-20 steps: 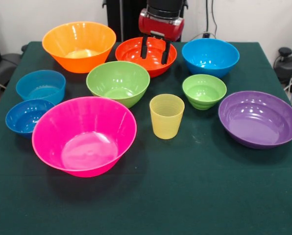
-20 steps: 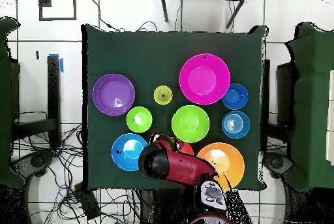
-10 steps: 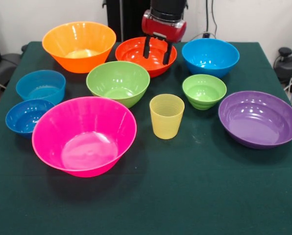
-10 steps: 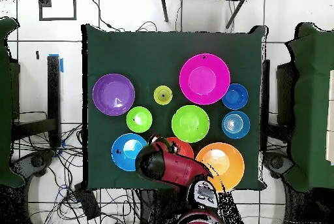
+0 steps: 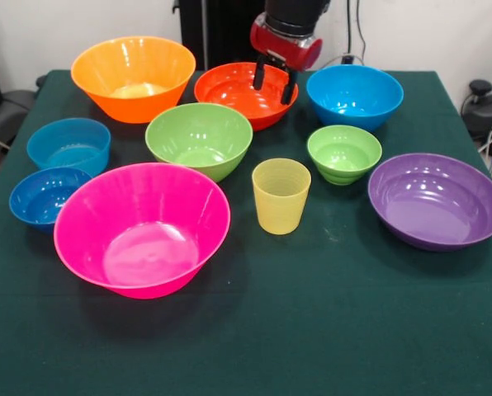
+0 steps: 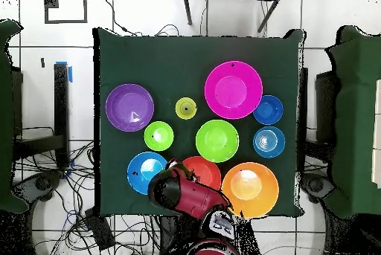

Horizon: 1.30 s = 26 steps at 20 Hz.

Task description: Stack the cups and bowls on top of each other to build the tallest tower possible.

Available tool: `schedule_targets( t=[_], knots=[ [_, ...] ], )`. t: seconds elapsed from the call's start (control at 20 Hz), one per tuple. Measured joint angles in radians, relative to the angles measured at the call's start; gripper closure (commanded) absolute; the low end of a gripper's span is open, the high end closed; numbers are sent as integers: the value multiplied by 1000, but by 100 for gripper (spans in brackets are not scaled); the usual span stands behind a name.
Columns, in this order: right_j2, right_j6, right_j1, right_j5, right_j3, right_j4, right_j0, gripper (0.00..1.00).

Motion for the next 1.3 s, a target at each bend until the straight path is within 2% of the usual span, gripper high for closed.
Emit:
schedule_targets(
  t=[0.25, 0.45, 0.95, 1.3],
  knots=[
    [1, 55, 27, -17, 7, 1, -7, 0],
    [6, 93, 73, -70, 8, 1, -28, 0],
    [28, 99, 167, -179, 10, -5, -62, 0],
    [29, 99, 167, -191, 14, -5, -62, 0]
  ],
)
